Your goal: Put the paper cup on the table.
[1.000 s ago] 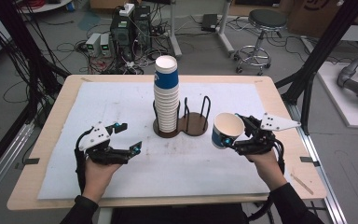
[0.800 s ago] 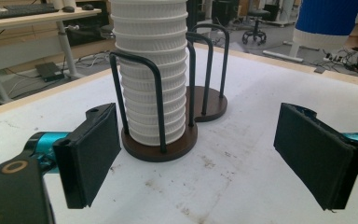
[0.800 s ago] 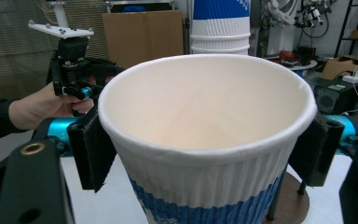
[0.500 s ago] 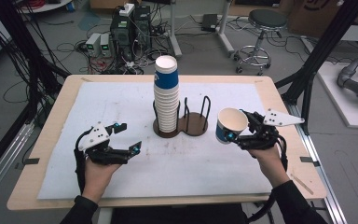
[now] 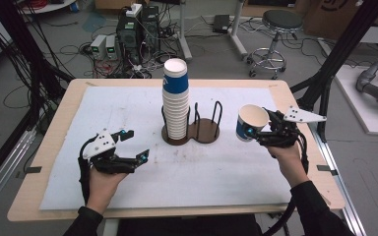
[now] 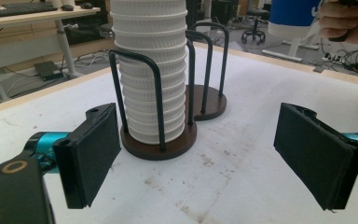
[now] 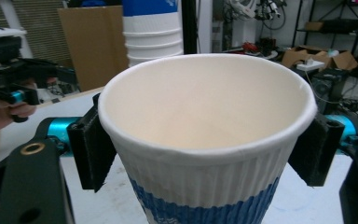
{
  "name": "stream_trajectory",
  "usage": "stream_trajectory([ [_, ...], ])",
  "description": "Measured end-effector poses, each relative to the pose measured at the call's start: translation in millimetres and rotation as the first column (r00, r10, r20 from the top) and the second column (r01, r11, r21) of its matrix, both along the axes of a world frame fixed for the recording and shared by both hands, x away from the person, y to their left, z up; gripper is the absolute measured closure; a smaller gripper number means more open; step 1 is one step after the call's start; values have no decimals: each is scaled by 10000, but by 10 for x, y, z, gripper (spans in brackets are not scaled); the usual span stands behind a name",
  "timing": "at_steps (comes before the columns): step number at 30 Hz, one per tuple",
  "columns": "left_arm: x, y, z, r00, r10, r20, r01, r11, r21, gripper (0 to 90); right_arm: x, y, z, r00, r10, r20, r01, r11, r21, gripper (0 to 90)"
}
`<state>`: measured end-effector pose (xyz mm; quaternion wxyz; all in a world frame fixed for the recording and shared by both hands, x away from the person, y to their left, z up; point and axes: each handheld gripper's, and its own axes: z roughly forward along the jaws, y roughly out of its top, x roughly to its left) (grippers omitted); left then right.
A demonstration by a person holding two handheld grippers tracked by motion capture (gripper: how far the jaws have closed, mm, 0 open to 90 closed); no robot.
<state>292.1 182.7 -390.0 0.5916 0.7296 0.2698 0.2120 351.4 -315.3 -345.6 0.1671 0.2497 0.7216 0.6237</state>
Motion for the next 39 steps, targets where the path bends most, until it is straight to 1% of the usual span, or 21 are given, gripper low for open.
stream_trajectory([
  [1, 0, -4, -2, 10000, 19, -26, -19, 10000, -34, 143, 22, -17, 1, 10000, -91, 12, 91, 10000, -21, 213],
  [5, 7, -11, -8, 9999, -78, -70, 78, 10000, -17, 144, 113, -98, -1, 9995, -262, -180, 264, 9996, 62, 213],
  [12, 10, -13, -16, 9999, -61, -90, 61, 10000, 4, 143, 261, -251, 9, 9972, -736, -148, 739, 9971, 157, 213],
  [14, 11, -11, -22, 9999, -80, -148, 80, 10000, -5, 143, 291, -285, 1, 9962, -863, -89, 864, 9960, 206, 213],
  [16, 12, -12, -25, 9998, -122, -126, 122, 9999, -12, 143, 327, -324, -20, 9946, -1034, -100, 1036, 9943, 262, 213],
  [20, 11, -18, -26, 9998, -137, -124, 137, 9999, -6, 143, 386, -371, -68, 9909, -1320, -266, 1324, 9911, 118, 213],
  [26, 15, -23, -31, 9998, -169, -146, 169, 9999, 3, 143, 440, -384, -105, 9880, -1531, -181, 1531, 9882, -62, 213],
  [34, 17, -27, -33, 9997, -181, -141, 181, 9998, 16, 143, 526, -386, -170, 9836, -1753, -431, 1749, 9845, -127, 213],
  [36, 17, -29, -35, 9998, -159, -148, 160, 9999, 28, 143, 540, -378, -190, 9808, -1886, -499, 1879, 9820, -177, 213],
  [39, 18, -31, -35, 9997, -172, -150, 173, 9998, 30, 143, 563, -373, -235, 9767, -2082, -519, 2085, 9780, 4, 214],
])
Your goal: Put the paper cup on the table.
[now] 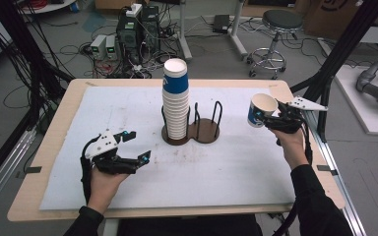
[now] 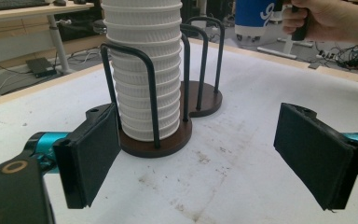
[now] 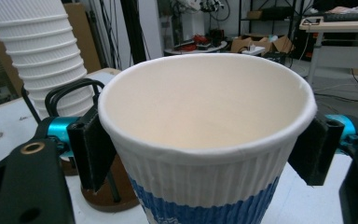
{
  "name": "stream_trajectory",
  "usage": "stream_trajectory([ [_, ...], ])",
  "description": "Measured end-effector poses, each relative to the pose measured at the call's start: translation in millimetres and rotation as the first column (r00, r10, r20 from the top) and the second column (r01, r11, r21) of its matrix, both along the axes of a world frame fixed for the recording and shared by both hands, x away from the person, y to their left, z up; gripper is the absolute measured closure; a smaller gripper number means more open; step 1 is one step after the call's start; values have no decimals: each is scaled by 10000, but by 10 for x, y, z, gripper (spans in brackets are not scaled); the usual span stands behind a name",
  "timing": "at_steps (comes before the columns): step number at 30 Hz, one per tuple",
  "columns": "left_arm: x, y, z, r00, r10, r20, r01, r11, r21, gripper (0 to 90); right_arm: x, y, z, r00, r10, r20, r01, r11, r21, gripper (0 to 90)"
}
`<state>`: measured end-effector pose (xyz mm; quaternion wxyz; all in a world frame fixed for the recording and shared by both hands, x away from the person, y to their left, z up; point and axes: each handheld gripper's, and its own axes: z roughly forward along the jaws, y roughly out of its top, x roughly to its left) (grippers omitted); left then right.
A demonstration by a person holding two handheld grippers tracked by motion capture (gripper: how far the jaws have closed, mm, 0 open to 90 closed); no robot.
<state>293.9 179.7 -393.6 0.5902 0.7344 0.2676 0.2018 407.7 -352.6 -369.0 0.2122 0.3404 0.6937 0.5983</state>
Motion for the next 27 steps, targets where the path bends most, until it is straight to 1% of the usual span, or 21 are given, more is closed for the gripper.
stream_trajectory([
  [4, 3, 0, -1, 10000, -22, 16, 22, 10000, 21, 143, 27, 23, -70, 9998, -132, -146, 131, 9999, -34, 214],
  [6, 5, -2, -2, 10000, -34, 6, 34, 10000, 34, 143, 32, 39, -113, 9997, -262, -27, 262, 9997, -31, 214],
  [10, 3, -6, -3, 10000, -48, 7, 48, 10000, 39, 143, 54, 40, -193, 9987, -491, -122, 491, 9988, -35, 213],
  [12, 1, -10, -4, 10000, -40, 11, 40, 10000, 31, 143, 72, 36, -239, 9980, -541, -316, 541, 9985, 0, 214],
  [13, 3, -9, -4, 10000, -52, 15, 52, 10000, 53, 143, 77, 39, -269, 9975, -645, -282, 645, 9979, -9, 214],
  [15, 3, -8, -6, 10000, -43, 13, 43, 10000, 49, 143, 90, 43, -306, 9968, -700, -394, 701, 9975, 5, 214],
  [18, 1, -9, -7, 10000, -35, 8, 35, 10000, 50, 143, 114, 61, -372, 9951, -908, -399, 908, 9959, -16, 214],
  [19, 0, -11, -7, 10000, -35, 7, 35, 10000, 31, 143, 125, 69, -402, 9935, -1043, -451, 1044, 9945, 18, 214],
  [23, -4, -11, -7, 10000, -60, 1, 60, 10000, 70, 143, 182, 85, -481, 9896, -1268, -674, 1271, 9919, 1, 214],
  [24, -4, -12, -8, 10000, -67, 6, 67, 10000, 48, 143, 193, 92, -499, 9889, -1329, -668, 1335, 9910, 45, 214],
  [27, -6, -9, -9, 10000, -67, 1, 67, 10000, 57, 143, 230, 124, -547, 9870, -1470, -650, 1471, 9891, -42, 214],
])
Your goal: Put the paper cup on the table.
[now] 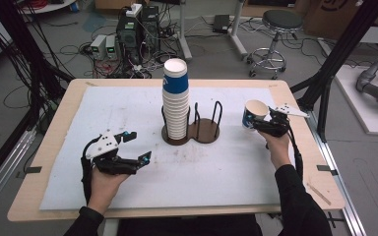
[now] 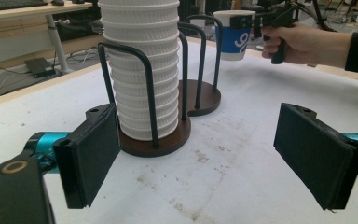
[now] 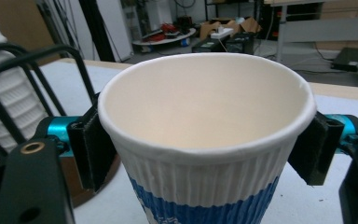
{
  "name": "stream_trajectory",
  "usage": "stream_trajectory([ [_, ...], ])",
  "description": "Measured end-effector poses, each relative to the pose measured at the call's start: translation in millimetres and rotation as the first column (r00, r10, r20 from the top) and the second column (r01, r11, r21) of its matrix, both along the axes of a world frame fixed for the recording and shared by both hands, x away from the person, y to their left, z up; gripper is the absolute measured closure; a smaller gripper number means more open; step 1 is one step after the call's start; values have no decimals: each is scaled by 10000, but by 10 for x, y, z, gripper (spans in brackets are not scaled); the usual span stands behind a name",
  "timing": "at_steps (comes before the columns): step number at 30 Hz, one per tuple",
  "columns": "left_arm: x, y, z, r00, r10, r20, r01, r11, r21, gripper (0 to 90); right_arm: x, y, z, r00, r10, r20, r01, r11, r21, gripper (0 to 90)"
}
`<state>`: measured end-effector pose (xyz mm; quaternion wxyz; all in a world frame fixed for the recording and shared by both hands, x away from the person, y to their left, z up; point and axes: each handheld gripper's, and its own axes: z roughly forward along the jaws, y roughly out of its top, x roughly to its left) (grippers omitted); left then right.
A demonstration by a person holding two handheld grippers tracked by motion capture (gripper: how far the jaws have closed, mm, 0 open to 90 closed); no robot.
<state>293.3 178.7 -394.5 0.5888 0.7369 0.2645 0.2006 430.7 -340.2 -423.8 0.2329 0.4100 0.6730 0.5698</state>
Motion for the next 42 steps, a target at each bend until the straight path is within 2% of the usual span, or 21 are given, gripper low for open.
stream_trajectory([
  [6, -2, 2, -2, 10000, -20, 6, 20, 10000, 22, 143, 69, 49, -89, 9990, -439, -74, 437, 9986, -299, 213],
  [16, 0, -2, -12, 10000, -25, -45, 25, 10000, 61, 143, 97, 60, -185, 9961, -745, -471, 713, 9952, -672, 210],
  [19, -4, -8, -11, 10000, -41, -29, 41, 10000, 72, 143, 92, 57, -185, 9957, -785, -499, 752, 9951, -645, 210],
  [33, 2, -38, -1, 9998, -183, -53, 184, 9998, 82, 143, -6, 73, -164, 9923, -997, -740, 903, 9885, -1214, 185],
  [40, 6, -57, 3, 9996, -267, -54, 267, 9996, 76, 143, -28, 84, -159, 9921, -1052, -682, 948, 9856, -1403, 175],
  [42, 5, -58, 5, 9996, -275, -54, 276, 9996, 70, 143, -28, 84, -161, 9913, -1059, -782, 942, 9856, -1401, 145],
])
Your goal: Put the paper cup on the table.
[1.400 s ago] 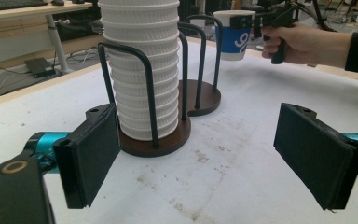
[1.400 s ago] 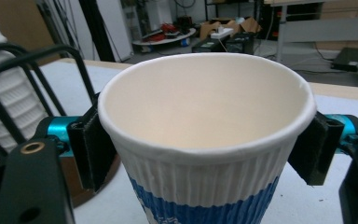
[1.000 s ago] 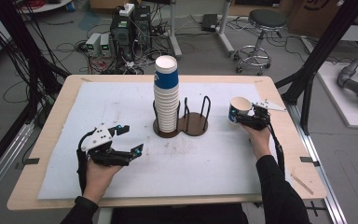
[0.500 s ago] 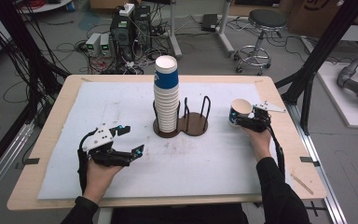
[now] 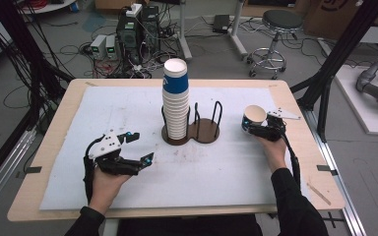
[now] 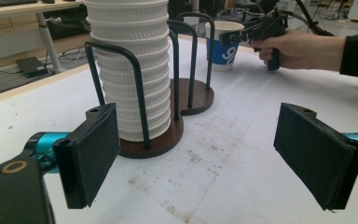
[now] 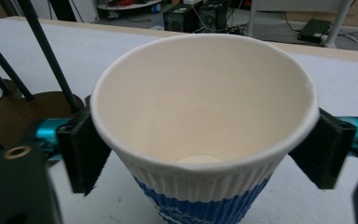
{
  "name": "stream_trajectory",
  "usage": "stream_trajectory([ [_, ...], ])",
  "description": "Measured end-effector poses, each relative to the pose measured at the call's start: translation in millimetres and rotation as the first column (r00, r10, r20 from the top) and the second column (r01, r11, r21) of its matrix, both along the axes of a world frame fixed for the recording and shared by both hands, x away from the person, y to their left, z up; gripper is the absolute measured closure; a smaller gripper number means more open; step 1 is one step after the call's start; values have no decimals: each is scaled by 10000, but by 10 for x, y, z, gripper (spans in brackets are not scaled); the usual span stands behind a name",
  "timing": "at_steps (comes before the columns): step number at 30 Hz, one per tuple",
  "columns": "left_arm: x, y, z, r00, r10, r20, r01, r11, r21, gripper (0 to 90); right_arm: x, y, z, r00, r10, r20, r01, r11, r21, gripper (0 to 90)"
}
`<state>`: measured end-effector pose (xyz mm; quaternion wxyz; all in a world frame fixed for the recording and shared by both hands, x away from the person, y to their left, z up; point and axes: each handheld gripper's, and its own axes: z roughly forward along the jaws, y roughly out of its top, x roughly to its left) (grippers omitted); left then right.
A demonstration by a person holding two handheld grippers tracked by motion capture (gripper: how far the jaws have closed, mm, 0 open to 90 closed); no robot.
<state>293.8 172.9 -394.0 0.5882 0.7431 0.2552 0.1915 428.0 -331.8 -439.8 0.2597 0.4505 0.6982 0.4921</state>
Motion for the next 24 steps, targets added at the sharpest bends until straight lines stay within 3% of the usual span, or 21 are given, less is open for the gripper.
stream_trajectory([
  [9, 1, 1, -6, 10000, 26, -27, -26, 10000, 21, 143, -9, 8, -1, 9998, -37, -192, 34, 9999, -169, 138],
  [13, 7, 1, -10, 10000, -5, -58, 6, 10000, 65, 143, -60, 13, 8, 9994, -324, -72, 322, 9991, -286, 137],
  [24, 9, -16, -1, 10000, -62, -25, 62, 10000, 32, 143, -246, -61, 65, 9971, -612, -453, 571, 9946, -862, 138],
])
